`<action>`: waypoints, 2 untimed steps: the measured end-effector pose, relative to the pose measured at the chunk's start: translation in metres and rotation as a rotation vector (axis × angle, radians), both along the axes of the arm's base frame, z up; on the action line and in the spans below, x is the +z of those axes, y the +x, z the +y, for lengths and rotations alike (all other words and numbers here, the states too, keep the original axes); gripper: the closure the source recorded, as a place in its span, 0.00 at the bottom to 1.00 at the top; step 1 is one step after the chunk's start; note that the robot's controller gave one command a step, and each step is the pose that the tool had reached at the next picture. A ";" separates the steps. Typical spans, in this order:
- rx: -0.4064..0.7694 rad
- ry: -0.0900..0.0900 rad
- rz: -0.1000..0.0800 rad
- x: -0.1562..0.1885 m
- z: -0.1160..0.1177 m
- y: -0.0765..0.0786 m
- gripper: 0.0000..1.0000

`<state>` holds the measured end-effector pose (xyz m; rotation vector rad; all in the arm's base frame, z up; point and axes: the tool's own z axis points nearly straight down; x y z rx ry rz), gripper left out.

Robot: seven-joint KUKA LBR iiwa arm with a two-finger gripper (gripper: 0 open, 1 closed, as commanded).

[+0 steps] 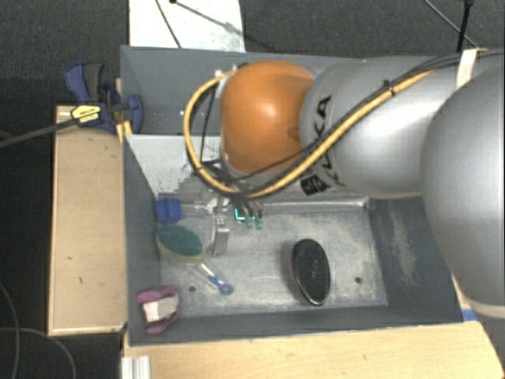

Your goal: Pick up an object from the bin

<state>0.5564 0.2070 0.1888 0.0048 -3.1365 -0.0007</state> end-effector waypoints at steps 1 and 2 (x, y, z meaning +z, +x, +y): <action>-0.008 0.000 -0.001 -0.109 -0.004 0.017 0.00; -0.075 0.000 -0.002 -0.119 0.002 -0.040 0.00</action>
Offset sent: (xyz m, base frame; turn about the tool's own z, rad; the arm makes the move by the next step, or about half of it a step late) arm 0.0172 -0.0034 -0.1065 0.0057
